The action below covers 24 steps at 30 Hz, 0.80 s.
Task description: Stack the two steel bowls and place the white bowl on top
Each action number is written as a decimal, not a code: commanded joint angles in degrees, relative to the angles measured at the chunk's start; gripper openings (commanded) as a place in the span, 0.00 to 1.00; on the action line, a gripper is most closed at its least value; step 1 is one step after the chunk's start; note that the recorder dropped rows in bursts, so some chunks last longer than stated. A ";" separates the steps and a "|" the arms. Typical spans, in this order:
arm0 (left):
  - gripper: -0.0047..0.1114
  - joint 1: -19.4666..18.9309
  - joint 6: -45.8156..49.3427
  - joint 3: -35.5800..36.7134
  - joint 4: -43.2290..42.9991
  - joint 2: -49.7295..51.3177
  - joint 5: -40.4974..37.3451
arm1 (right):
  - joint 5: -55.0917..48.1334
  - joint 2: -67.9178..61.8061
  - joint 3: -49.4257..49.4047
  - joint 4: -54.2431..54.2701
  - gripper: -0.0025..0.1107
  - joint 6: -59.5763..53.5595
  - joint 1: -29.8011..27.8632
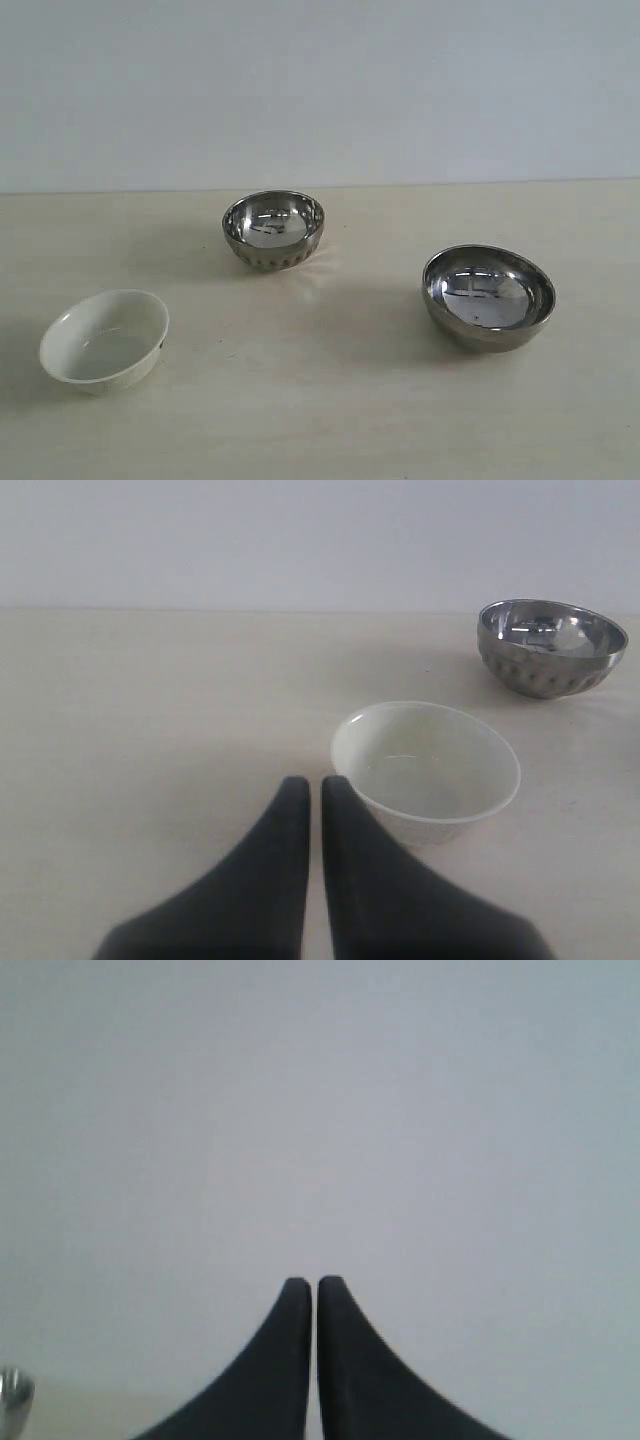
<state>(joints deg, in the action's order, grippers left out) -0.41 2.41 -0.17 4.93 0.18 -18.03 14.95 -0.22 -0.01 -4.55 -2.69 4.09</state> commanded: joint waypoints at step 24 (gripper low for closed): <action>0.07 0.29 -0.27 0.17 0.00 -0.18 0.43 | -10.64 -18.36 31.70 -2.31 0.60 18.92 -0.09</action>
<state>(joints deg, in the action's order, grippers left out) -0.41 2.41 -0.17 4.93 0.18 -18.03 8.36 -13.45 30.33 -6.52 15.69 4.09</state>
